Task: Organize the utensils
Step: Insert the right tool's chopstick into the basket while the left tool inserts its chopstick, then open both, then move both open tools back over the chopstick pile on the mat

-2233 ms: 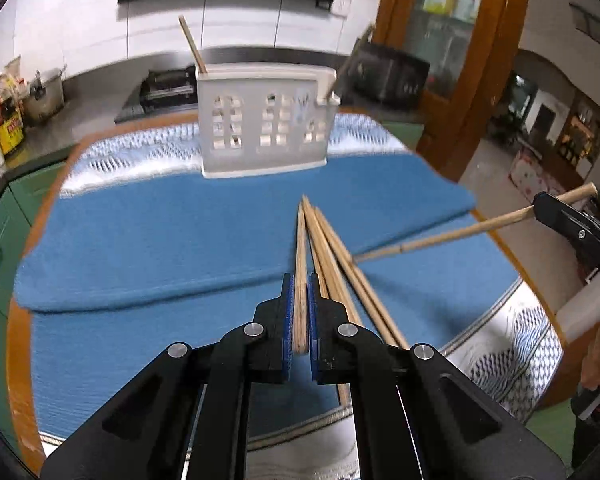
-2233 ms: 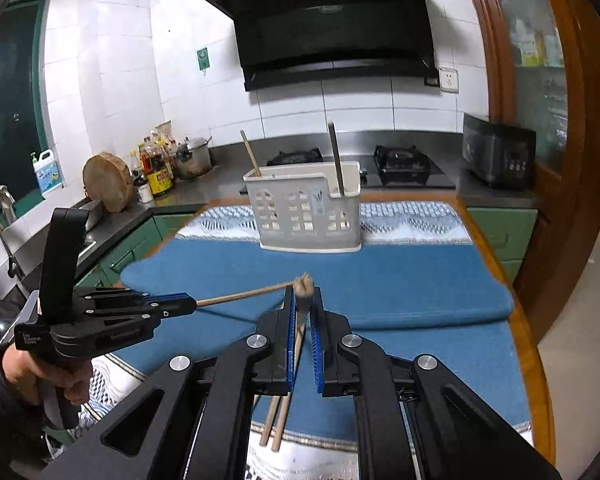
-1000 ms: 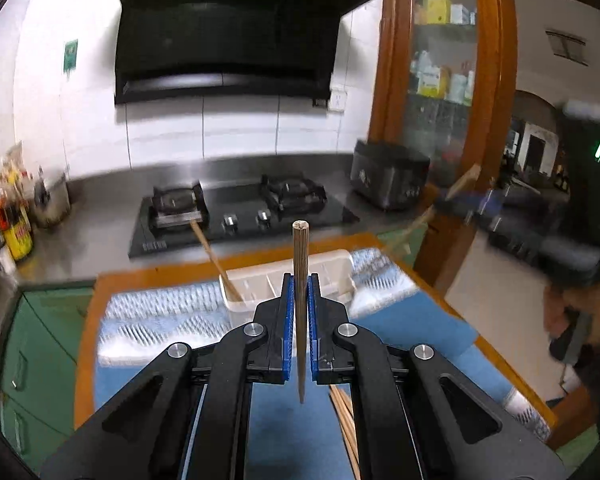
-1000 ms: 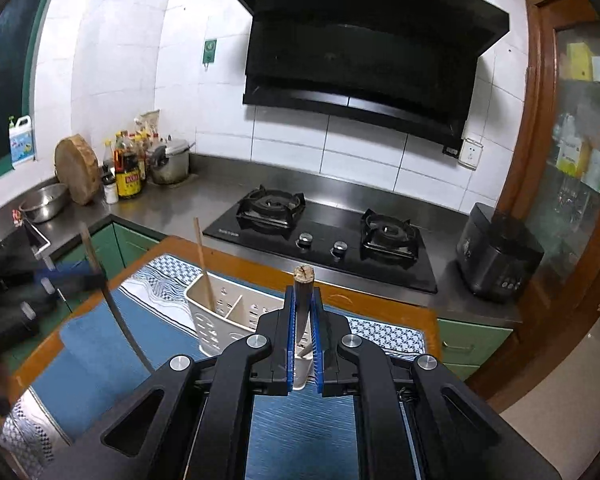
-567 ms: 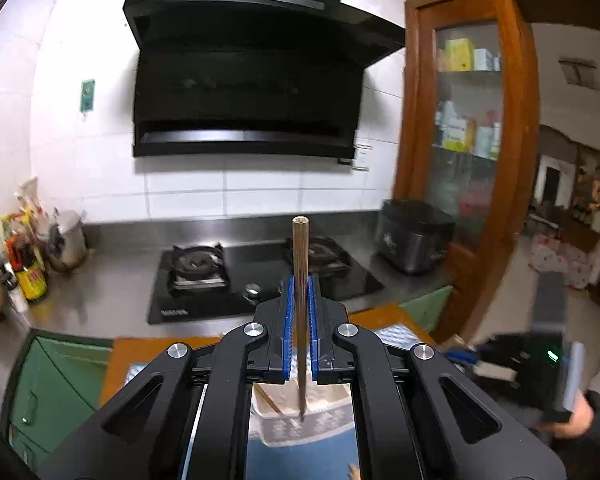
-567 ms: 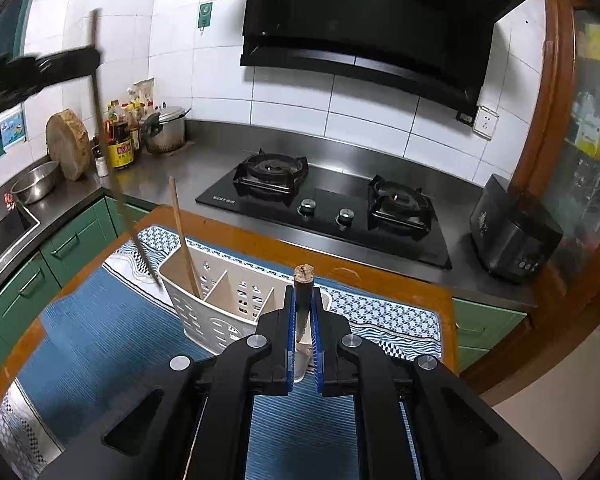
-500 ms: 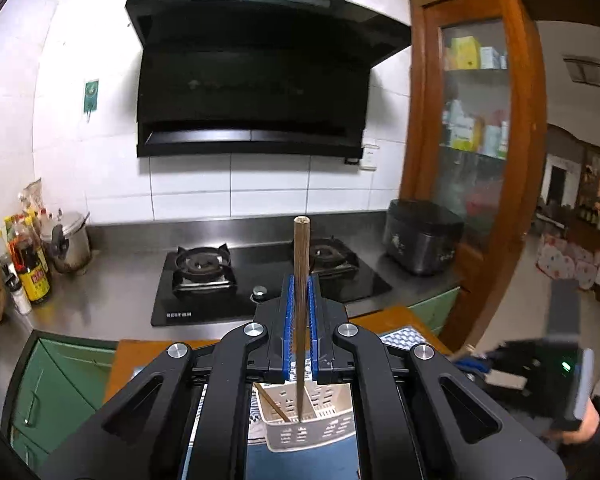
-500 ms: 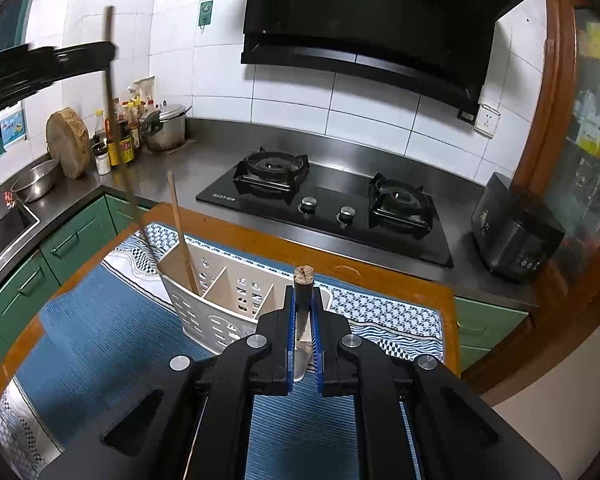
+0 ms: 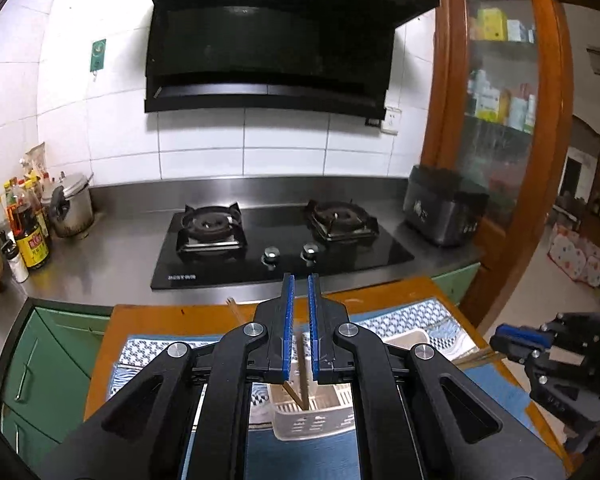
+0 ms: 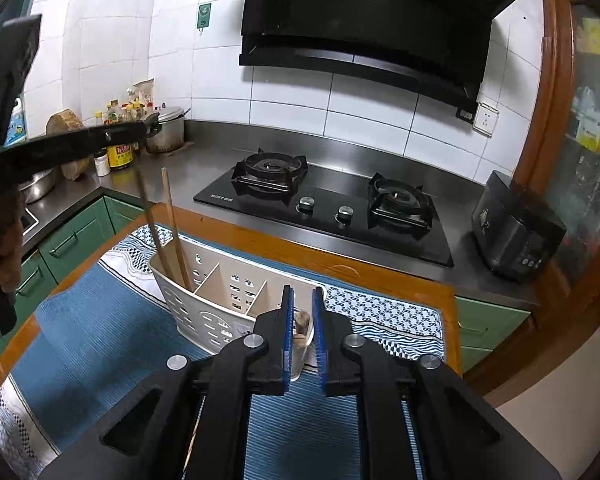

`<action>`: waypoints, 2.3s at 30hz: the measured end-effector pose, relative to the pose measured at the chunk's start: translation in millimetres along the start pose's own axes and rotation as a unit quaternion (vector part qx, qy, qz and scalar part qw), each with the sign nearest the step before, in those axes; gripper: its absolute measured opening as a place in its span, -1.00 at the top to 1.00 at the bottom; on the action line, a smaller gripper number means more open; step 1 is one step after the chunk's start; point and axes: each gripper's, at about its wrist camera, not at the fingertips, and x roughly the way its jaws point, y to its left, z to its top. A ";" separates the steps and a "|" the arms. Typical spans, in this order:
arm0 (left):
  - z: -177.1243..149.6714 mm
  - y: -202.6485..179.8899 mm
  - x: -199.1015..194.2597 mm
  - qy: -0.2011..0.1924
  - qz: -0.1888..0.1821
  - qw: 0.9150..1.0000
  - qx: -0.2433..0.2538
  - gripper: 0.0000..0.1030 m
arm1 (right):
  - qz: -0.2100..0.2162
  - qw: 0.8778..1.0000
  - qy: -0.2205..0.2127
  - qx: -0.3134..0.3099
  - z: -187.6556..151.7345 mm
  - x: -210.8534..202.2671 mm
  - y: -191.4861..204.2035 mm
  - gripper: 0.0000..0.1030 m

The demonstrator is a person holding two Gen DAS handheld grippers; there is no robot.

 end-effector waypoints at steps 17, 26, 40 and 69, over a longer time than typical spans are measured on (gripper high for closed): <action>-15.9 -5.4 -93.1 -0.035 -0.003 0.999 0.008 0.58 | 0.037 0.999 -0.014 0.018 -77.8 -89.6 32.1 0.51; -96.7 -2.8 -143.5 0.003 -0.010 1.000 0.000 0.32 | 0.061 0.997 0.047 0.028 -179.7 -99.4 82.3 0.53; -208.5 -8.1 -170.3 0.056 -0.013 0.998 -0.004 0.28 | 0.071 0.984 0.123 0.111 -266.3 -64.4 109.3 0.77; -299.3 -29.3 -152.2 0.154 -0.040 0.987 -0.031 0.28 | 0.054 0.982 0.141 0.117 -274.6 -41.9 116.7 0.85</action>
